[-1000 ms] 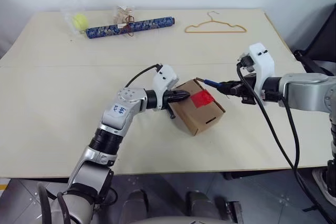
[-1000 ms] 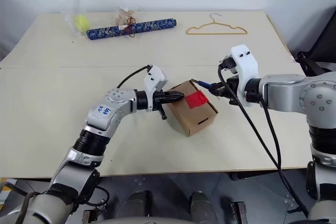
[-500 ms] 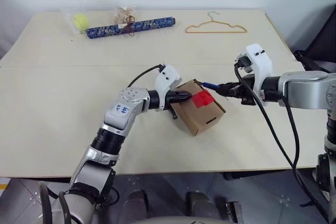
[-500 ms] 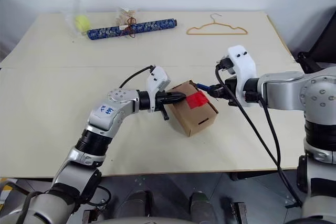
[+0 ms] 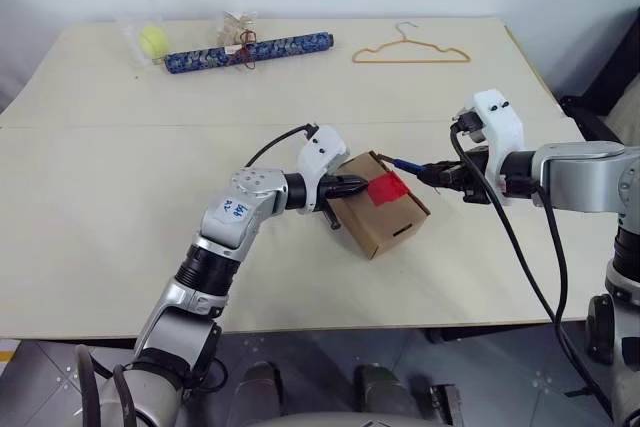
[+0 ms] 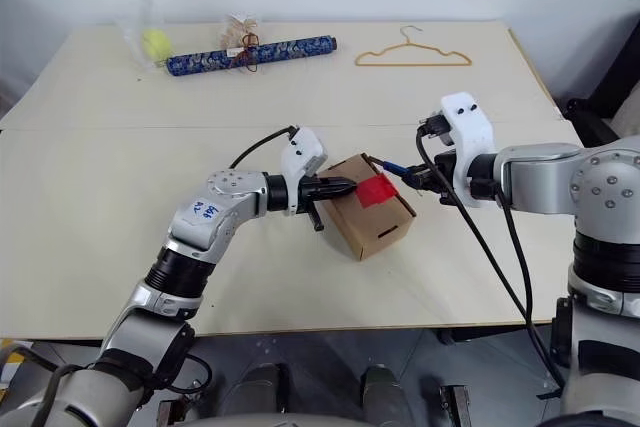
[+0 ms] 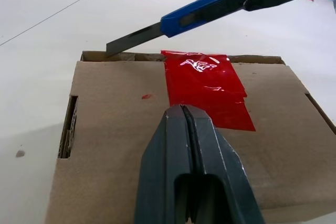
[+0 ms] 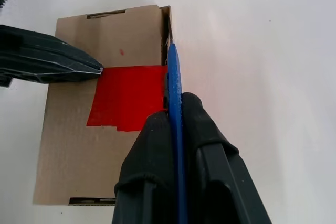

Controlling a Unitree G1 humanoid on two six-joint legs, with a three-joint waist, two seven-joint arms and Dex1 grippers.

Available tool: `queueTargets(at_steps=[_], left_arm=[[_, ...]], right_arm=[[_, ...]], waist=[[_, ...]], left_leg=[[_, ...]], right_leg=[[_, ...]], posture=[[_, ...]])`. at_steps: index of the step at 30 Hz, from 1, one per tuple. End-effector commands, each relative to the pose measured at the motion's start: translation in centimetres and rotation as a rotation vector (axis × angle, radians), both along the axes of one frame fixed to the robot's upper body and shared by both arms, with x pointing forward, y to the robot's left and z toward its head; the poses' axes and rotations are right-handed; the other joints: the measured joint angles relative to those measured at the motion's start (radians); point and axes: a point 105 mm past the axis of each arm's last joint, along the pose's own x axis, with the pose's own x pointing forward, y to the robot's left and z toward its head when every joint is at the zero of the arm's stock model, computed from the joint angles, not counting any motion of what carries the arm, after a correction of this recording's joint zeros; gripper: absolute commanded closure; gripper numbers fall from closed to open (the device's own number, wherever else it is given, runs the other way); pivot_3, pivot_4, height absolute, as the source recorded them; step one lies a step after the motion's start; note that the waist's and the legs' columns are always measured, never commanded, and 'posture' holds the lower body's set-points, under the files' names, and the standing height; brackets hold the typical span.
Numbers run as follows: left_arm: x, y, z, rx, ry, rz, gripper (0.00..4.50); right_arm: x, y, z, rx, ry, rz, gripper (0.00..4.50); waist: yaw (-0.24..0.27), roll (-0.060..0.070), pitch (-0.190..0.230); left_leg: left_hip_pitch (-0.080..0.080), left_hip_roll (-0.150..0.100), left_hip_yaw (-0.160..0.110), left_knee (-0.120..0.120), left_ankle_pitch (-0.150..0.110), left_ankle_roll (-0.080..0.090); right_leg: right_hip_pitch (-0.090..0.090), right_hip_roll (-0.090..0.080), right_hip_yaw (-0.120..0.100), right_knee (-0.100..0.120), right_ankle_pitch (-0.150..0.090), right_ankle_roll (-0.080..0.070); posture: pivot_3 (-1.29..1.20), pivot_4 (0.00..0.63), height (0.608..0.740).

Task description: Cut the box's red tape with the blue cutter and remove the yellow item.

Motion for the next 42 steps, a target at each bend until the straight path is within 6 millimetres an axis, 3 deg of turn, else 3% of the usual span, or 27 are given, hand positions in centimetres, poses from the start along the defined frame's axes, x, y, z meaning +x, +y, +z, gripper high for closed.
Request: queueTargets(at_steps=[1,16,28,42], left_arm=[[-0.5,-0.5,-1.3,0.033,0.035,-0.018,4.50],[0.1,-1.2,-1.5,0.049,0.001,0.012,4.50],[0.5,-1.7,-3.7,0.221,-0.078,0.015,4.50],[0.1,-2.3,-5.3,0.250,-0.024,-0.007,4.50]], right_arm=[[-0.2,-0.5,1.0,0.006,-0.031,-0.006,4.43],[-0.7,0.0,-0.2,-0.029,0.141,0.075,4.43],[-0.4,-0.2,0.1,-0.032,0.358,0.039,4.43],[-2.9,-1.2,-0.9,-0.077,0.514,0.062,4.43]], waist=[[0.000,0.000,0.000],[-0.001,0.000,0.000],[0.001,0.000,0.000],[0.023,0.000,0.000]], left_leg=[[0.000,0.000,0.000,0.000,0.000,0.000],[0.000,0.000,0.000,0.001,0.000,0.000],[0.000,0.000,0.000,0.001,0.000,0.001],[0.000,0.000,0.000,0.000,-0.002,0.003]], right_leg=[[0.000,0.000,0.000,0.000,0.000,0.000],[0.001,0.000,0.000,0.000,0.000,0.000],[0.001,0.000,0.001,-0.002,0.000,0.000],[0.001,0.000,0.001,-0.003,0.000,0.000]], posture=[[0.00,0.150,0.740],[0.00,0.150,0.740],[0.00,0.150,0.740],[0.00,0.150,0.740]])
